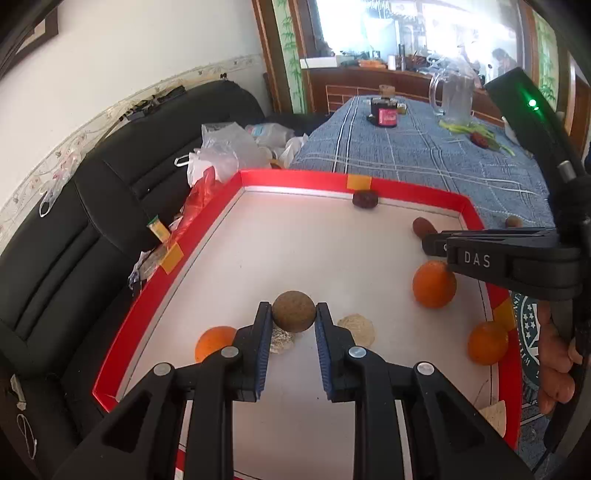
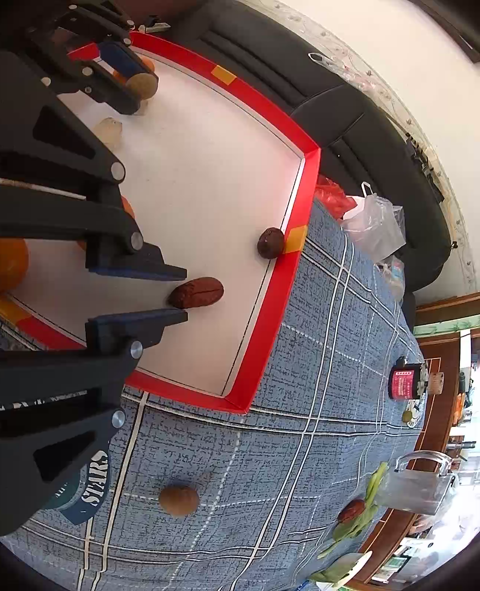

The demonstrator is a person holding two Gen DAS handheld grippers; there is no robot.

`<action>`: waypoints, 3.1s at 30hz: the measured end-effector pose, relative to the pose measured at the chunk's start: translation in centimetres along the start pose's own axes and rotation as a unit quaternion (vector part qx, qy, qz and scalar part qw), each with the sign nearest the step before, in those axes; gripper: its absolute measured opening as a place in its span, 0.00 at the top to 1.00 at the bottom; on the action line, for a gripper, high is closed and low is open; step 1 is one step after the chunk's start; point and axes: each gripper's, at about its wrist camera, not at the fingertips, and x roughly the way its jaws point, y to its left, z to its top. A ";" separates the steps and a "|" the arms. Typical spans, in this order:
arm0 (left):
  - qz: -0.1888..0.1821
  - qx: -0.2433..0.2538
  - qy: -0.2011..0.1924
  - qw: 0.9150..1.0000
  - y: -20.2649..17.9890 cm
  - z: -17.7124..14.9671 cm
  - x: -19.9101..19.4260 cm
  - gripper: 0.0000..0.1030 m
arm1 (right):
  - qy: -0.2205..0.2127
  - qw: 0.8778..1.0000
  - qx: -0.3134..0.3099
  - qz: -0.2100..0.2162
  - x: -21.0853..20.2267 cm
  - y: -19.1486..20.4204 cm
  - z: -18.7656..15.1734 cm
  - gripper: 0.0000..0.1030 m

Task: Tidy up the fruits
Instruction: 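Open the right tool to drop the date while the left tool drops the nut, then move both open tools over the table to another date and brown nut, then grasp the dark red date with the right tool while the left tool grasps the nut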

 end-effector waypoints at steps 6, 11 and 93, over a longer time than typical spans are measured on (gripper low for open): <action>0.012 -0.011 0.000 1.000 -0.1 0.3 -0.8 0.54 | -0.013 0.998 0.022 0.053 -2.1 -2.2 -0.1 0.72; 0.026 -0.017 -0.022 0.999 -0.8 1.1 -2.9 0.38 | -0.077 0.992 0.055 0.084 -6.9 -6.6 -1.1 0.63; -0.106 0.079 0.057 0.990 -21.1 7.0 3.9 0.48 | -0.132 0.963 0.216 -0.097 -11.8 -32.7 -4.0 0.80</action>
